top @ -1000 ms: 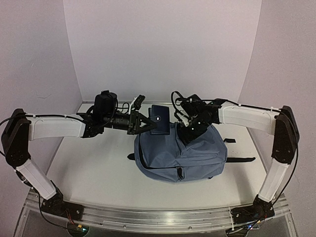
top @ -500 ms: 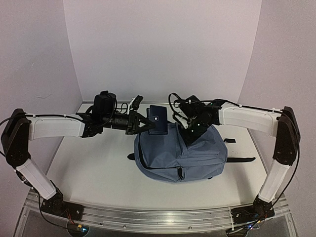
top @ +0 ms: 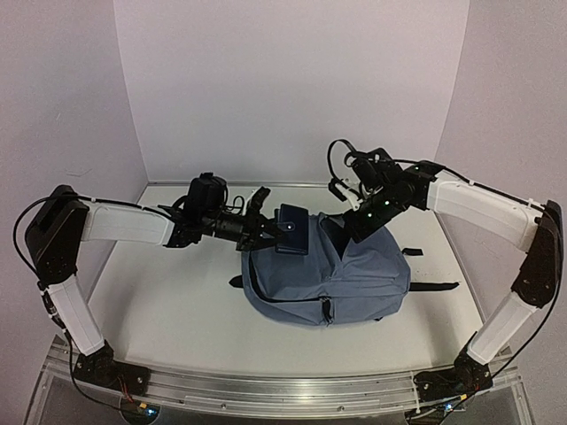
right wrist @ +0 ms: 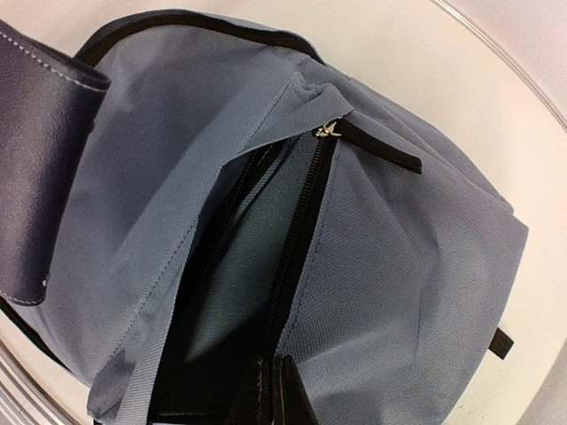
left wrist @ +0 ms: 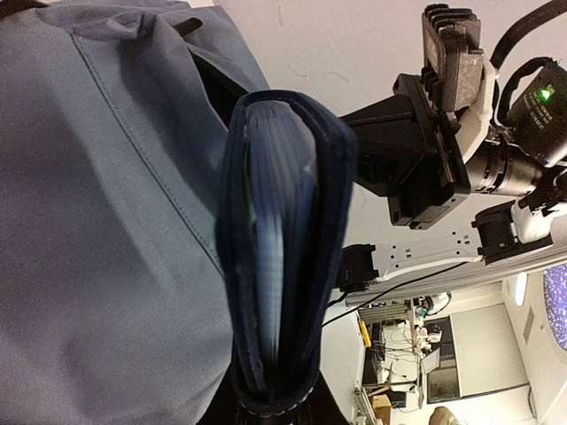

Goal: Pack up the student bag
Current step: Place the stationery in the student bag.

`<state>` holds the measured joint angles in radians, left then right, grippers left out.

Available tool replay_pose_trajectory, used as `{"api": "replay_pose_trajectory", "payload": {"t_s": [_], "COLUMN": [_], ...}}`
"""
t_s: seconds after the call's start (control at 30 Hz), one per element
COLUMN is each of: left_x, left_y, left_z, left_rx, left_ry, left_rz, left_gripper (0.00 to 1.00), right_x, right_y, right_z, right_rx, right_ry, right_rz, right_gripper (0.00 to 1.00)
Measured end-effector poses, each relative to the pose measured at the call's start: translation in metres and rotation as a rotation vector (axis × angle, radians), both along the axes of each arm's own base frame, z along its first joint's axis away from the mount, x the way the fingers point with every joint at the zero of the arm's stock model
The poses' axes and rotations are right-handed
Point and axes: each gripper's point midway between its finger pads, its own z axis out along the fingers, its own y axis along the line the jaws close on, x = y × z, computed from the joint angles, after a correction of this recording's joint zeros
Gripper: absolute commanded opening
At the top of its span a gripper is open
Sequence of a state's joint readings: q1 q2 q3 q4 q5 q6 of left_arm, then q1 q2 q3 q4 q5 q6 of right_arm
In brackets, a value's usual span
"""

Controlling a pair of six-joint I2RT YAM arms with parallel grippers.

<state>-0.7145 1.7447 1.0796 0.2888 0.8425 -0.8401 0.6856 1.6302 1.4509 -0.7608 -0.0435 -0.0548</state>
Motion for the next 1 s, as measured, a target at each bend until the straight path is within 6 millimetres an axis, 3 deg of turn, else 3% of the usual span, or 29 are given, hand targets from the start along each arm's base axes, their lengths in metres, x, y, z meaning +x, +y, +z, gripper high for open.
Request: {"api": "replay_pose_trajectory", "payload": {"t_s": [0.27,0.5,0.63,0.83,1.0], "left_x": [-0.017,-0.035,-0.036,-0.036,-0.028], "left_y": [-0.038,-0.064,-0.073,-0.081,-0.084], "left_z": [0.008,-0.037,-0.049,-0.046,-0.033], "left_rx": [-0.048,-0.017,-0.033,-0.058,-0.091], "left_ry": [0.027,0.158,0.228,0.306,0.338], "left_rz": [-0.112,-0.174,-0.192,-0.207,-0.189], "left_gripper": [0.0,0.0,0.0,0.0,0.0], "right_x": [-0.009,-0.014,-0.02,-0.03,-0.038], "right_y": [0.007,0.006,0.008,0.01,0.014], "right_z": [0.002,0.006,0.005,0.005,0.006], "right_rx": [0.049,0.066,0.076,0.118,0.154], "right_ry": [0.037,0.048,0.075,0.107,0.131], "right_rz": [0.037,0.046,0.063,0.102,0.134], "right_gripper": [0.0,0.0,0.0,0.0,0.0]}}
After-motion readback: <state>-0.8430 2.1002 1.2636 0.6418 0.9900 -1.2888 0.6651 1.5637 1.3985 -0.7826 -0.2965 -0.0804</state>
